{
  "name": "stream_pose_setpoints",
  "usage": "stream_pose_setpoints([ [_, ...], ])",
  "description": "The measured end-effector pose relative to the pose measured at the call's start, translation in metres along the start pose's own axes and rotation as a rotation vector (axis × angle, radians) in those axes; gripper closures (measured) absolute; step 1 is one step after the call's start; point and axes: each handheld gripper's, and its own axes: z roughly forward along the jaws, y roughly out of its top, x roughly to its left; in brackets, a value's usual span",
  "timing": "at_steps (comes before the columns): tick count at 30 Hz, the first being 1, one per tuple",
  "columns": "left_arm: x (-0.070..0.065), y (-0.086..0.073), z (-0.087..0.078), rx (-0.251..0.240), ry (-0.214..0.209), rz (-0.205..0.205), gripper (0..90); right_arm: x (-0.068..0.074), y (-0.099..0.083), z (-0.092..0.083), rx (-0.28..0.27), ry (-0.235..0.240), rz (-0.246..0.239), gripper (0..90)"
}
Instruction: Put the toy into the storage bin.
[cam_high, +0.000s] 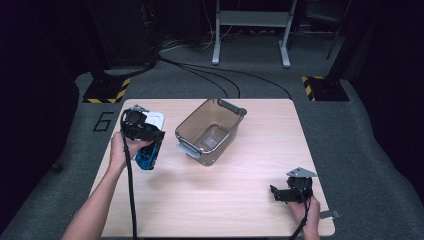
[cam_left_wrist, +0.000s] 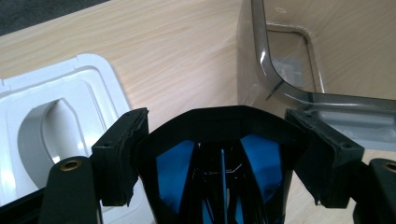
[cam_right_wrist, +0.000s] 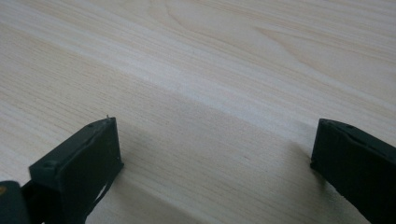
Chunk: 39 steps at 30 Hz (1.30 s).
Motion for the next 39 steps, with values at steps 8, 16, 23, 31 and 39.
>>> stream_pose_setpoints([
  [8,0.006,0.013,0.002,0.001,0.021,-0.001,24.8,0.0,0.0,0.0,-0.001,0.0,0.0,0.6],
  [16,0.011,0.03,-0.001,-0.018,0.041,0.002,24.8,0.0,0.0,0.0,-0.001,0.001,0.0,0.5],
  [23,0.012,0.048,-0.005,-0.03,0.076,0.02,24.9,0.0,0.0,0.0,-0.001,0.001,0.0,0.5],
  [31,0.009,0.067,-0.008,-0.05,0.093,0.032,24.9,0.0,0.0,0.0,-0.001,0.002,-0.001,0.6],
  [39,0.009,0.083,-0.006,-0.066,0.108,0.049,24.9,0.0,0.0,0.0,-0.001,0.002,-0.001,0.6],
])
